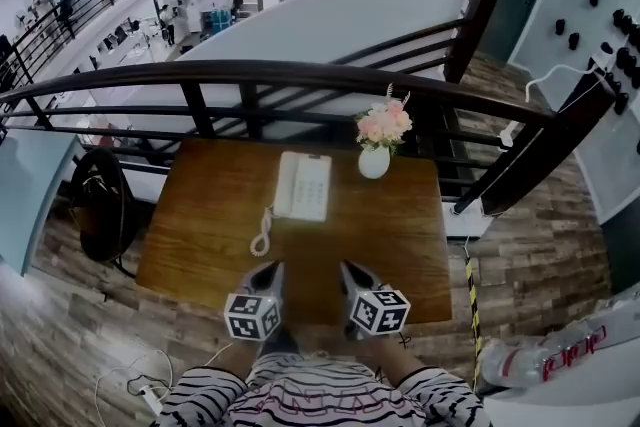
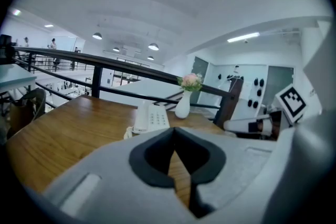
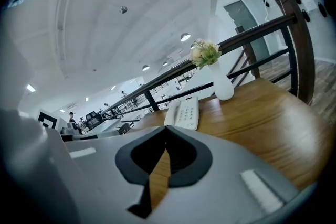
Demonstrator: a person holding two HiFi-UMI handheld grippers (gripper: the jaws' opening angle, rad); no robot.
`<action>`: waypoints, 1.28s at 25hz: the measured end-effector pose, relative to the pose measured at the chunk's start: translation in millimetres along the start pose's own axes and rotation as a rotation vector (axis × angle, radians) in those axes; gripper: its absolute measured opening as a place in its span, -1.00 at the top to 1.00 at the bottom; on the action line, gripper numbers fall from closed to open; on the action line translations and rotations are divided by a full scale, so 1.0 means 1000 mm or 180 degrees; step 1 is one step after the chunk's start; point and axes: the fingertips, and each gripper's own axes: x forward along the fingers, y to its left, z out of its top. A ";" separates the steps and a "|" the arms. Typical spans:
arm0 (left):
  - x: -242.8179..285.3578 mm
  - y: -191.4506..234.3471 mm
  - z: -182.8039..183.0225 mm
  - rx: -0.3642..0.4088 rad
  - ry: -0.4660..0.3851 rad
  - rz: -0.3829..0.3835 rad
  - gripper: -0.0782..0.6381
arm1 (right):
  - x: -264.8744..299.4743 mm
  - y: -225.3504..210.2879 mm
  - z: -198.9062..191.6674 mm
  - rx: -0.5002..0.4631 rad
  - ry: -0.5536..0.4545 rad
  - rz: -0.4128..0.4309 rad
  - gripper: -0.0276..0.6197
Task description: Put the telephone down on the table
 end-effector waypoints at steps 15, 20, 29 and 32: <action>-0.059 -0.033 -0.033 0.0014 0.0036 0.0092 0.78 | -0.054 0.021 -0.031 -0.0154 0.0132 0.0118 0.91; -0.070 -0.041 -0.037 -0.0006 0.0040 0.0135 0.78 | -0.069 0.023 -0.035 -0.0161 0.0160 0.0138 0.91; -0.081 -0.053 -0.037 -0.0014 0.0013 0.0120 0.78 | -0.084 0.032 -0.044 -0.0238 0.0243 0.0181 0.92; -0.082 -0.056 -0.036 -0.0022 0.0001 0.0117 0.78 | -0.086 0.032 -0.042 -0.0238 0.0233 0.0186 0.92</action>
